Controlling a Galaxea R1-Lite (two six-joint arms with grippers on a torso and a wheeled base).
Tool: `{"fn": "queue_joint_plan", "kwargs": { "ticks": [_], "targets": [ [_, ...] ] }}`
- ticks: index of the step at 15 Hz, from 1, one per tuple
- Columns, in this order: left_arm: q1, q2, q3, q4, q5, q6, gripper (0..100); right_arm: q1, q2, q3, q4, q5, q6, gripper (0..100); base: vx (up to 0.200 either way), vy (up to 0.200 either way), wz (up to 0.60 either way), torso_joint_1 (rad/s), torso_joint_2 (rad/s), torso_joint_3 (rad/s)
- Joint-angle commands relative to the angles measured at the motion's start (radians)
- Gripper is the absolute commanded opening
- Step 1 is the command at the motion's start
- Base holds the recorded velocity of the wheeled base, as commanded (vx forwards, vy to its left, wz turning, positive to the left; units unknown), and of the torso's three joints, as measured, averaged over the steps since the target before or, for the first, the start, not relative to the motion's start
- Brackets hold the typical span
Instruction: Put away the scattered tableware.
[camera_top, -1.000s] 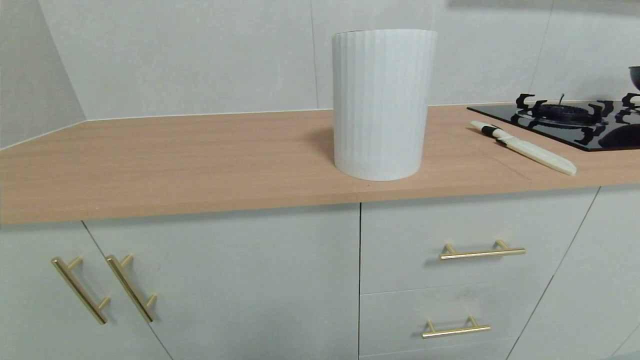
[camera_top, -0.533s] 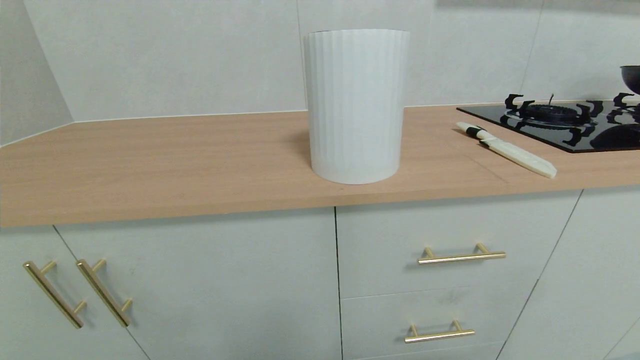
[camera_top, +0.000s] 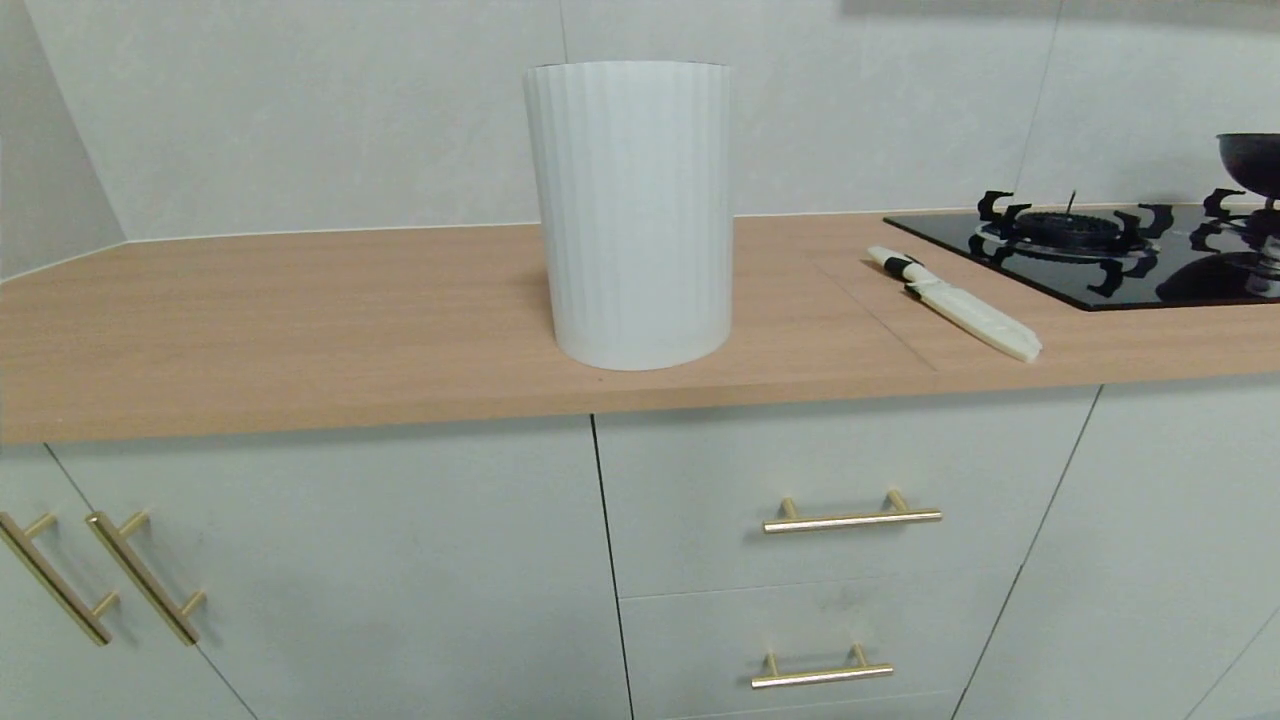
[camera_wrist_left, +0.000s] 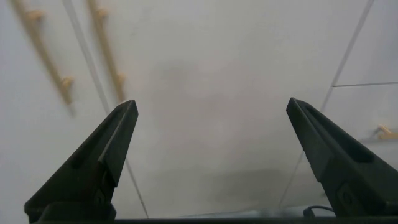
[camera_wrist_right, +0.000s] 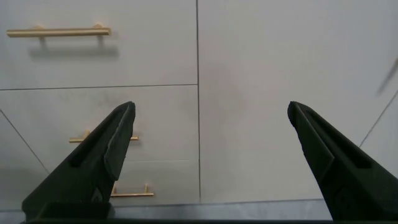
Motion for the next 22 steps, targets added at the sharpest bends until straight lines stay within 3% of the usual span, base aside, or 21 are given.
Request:
{"fn": "queue_joint_plan", "kwargs": {
  "ticks": [1, 4, 7, 22],
  "targets": [
    [0.000, 0.000, 0.000, 0.000, 0.000, 0.000, 100, 0.001, 0.001, 0.000, 0.000, 0.000, 0.000, 100, 0.000, 0.000, 0.00, 0.000, 0.00, 0.000],
    [0.000, 0.000, 0.000, 0.000, 0.000, 0.000, 100, 0.001, 0.001, 0.000, 0.000, 0.000, 0.000, 100, 0.000, 0.000, 0.00, 0.000, 0.00, 0.000],
    [0.000, 0.000, 0.000, 0.000, 0.000, 0.000, 100, 0.001, 0.001, 0.000, 0.000, 0.000, 0.002, 100, 0.000, 0.000, 0.60, 0.001, 0.00, -0.002],
    [0.000, 0.000, 0.000, 0.000, 0.000, 0.000, 100, 0.001, 0.001, 0.000, 0.000, 0.000, 0.002, 100, 0.000, 0.000, 0.00, 0.000, 0.00, 0.000]
  ]
}}
